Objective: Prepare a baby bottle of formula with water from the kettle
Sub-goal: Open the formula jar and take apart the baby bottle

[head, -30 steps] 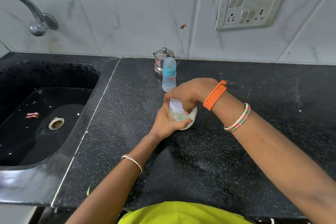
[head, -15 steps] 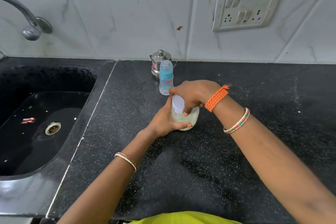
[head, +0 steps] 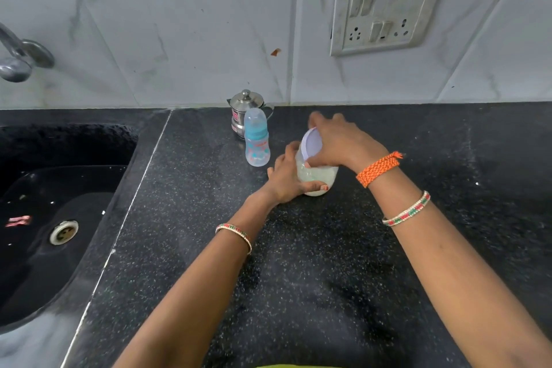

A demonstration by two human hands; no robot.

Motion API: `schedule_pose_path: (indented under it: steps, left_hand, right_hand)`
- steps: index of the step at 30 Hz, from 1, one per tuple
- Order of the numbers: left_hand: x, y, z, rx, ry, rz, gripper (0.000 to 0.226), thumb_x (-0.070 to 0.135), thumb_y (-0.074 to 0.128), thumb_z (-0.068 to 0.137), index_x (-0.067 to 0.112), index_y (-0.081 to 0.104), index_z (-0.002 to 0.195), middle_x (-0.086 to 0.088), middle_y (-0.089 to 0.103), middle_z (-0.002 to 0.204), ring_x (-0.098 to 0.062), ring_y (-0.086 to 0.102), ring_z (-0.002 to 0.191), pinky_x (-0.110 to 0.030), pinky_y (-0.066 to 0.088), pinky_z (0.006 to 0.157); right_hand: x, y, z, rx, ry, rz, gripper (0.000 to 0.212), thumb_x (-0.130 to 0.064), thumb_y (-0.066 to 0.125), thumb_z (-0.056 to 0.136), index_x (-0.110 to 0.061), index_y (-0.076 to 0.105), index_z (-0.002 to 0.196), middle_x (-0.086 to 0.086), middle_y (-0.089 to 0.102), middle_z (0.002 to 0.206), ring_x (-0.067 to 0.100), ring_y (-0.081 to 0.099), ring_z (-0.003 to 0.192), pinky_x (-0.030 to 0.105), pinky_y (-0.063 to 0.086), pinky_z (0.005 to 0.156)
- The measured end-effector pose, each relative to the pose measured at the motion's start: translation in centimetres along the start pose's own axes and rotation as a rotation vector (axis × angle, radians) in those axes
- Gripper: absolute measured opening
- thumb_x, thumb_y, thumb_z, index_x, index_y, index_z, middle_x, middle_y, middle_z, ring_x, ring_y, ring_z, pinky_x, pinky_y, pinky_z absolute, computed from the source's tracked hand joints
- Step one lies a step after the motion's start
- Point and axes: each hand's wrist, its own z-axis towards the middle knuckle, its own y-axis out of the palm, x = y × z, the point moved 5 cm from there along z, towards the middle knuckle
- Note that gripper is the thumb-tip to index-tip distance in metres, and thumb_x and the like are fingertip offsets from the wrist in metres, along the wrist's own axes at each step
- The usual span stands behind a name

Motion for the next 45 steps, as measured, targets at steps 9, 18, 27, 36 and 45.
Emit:
schedule_pose_path:
  steps: [9,18,27,36,45]
  left_hand:
    - [-3.5,-0.8,-6.0,0.067,-0.066,0.002,0.106,0.019,0.072,0.076,0.021,-0.004,0.15,-0.008,0.037,0.145,-0.026,0.02,0.141,-0.051,0.016,0.112]
    - [-3.9,-2.2,-8.5,0.184,-0.011,0.014,0.051,0.011,0.058,0.084,0.02,0.046,0.132,-0.002,0.044,0.14,-0.024,0.017,0.142,-0.045,0.017,0.111]
    - [-3.9,-7.1,-8.2,0.447,0.038,-0.29,0.031,-0.005,0.049,0.082,0.011,0.062,0.105,-0.001,0.066,0.106,0.004,0.05,0.048,-0.009,0.038,0.05]
    - [-5.1,-10.0,-6.5,0.582,-0.015,-0.354,0.034,0.007,0.061,0.081,0.03,0.053,0.104,0.025,0.057,0.104,0.011,0.054,0.099,-0.018,0.049,0.079]
    - [-5.7,-9.8,-7.9,0.493,-0.074,-0.236,0.075,0.039,0.073,0.073,0.017,0.037,0.135,-0.001,0.047,0.136,-0.013,0.044,0.125,-0.031,0.039,0.1]
  right_hand:
    - [2.2,5.9,-6.2,-0.022,0.149,0.103,0.058,-0.037,0.08,0.068,-0.002,0.057,0.108,0.019,0.062,0.113,0.034,0.061,0.099,0.031,0.041,0.069]
    - [2.0,10.7,-8.3,-0.34,0.245,-0.123,0.072,-0.042,0.071,0.079,-0.007,0.043,0.136,0.015,0.049,0.135,0.038,0.051,0.121,0.047,0.046,0.098]
    - [-2.5,2.6,-5.7,0.1,-0.054,0.027,0.033,-0.043,0.06,0.085,-0.01,0.057,0.087,0.01,0.064,0.097,0.03,0.057,0.083,0.033,0.041,0.067]
    - [-7.5,5.2,5.5,0.157,-0.221,0.413,0.064,-0.039,0.07,0.079,-0.011,0.042,0.129,0.014,0.051,0.128,0.033,0.05,0.116,0.041,0.046,0.091]
    - [-9.4,6.9,4.6,0.058,-0.268,0.5,0.053,-0.04,0.077,0.069,-0.019,0.05,0.11,0.005,0.065,0.107,0.024,0.062,0.094,0.036,0.053,0.077]
